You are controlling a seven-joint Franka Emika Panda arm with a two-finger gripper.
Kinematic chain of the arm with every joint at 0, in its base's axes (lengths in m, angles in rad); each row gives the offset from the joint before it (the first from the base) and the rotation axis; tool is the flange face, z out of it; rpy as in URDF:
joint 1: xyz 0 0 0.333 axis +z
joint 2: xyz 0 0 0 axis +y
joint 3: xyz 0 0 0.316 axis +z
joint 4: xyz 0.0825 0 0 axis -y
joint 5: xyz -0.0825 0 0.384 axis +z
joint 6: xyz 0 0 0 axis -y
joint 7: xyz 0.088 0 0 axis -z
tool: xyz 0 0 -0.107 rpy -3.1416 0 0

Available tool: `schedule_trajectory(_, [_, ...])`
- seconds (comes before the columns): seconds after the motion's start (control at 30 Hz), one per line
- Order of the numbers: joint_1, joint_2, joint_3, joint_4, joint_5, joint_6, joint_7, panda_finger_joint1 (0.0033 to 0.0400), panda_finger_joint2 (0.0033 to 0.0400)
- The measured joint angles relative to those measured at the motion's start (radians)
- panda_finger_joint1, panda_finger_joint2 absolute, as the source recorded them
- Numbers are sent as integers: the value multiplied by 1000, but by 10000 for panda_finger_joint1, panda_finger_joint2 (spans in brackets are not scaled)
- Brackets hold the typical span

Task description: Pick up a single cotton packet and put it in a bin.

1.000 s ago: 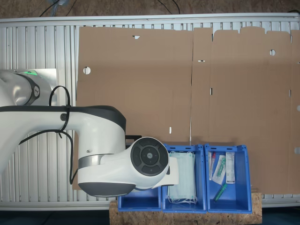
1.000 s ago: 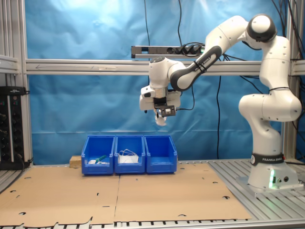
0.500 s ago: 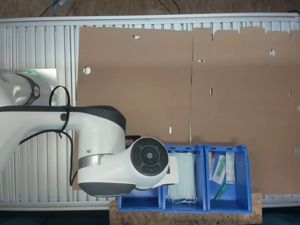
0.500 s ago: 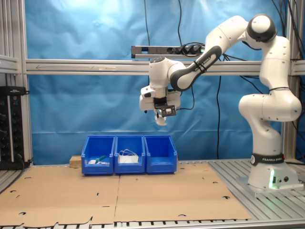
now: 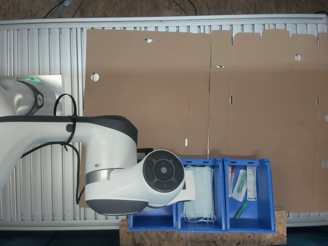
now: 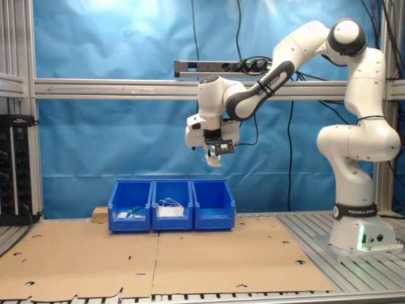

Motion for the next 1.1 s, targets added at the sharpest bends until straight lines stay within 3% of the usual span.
schedule_trajectory(0.1, [0,0,0,0,0,0,-5,75,75])
schedule_trajectory(0.13, [0,0,0,0,0,0,-6,145,145])
schedule_trajectory(0.33, [0,0,0,0,0,0,-8,145,145])
schedule_trajectory(0.37, [0,0,0,0,0,0,-9,226,226])
schedule_trajectory(0.4, [0,0,0,0,0,0,-9,226,226])
schedule_trajectory(0.43, [0,0,0,0,0,0,-9,297,297])
schedule_trajectory(0.6, [0,0,0,0,0,0,-10,297,297])
schedule_trajectory(0.63, [0,0,0,0,0,0,-10,367,367])
schedule_trajectory(0.83, [0,0,0,0,0,0,-10,367,367])
schedule_trajectory(0.87, [0,0,0,0,0,0,-10,393,393])
schedule_trajectory(1.1, [0,0,0,0,0,0,-11,399,399])
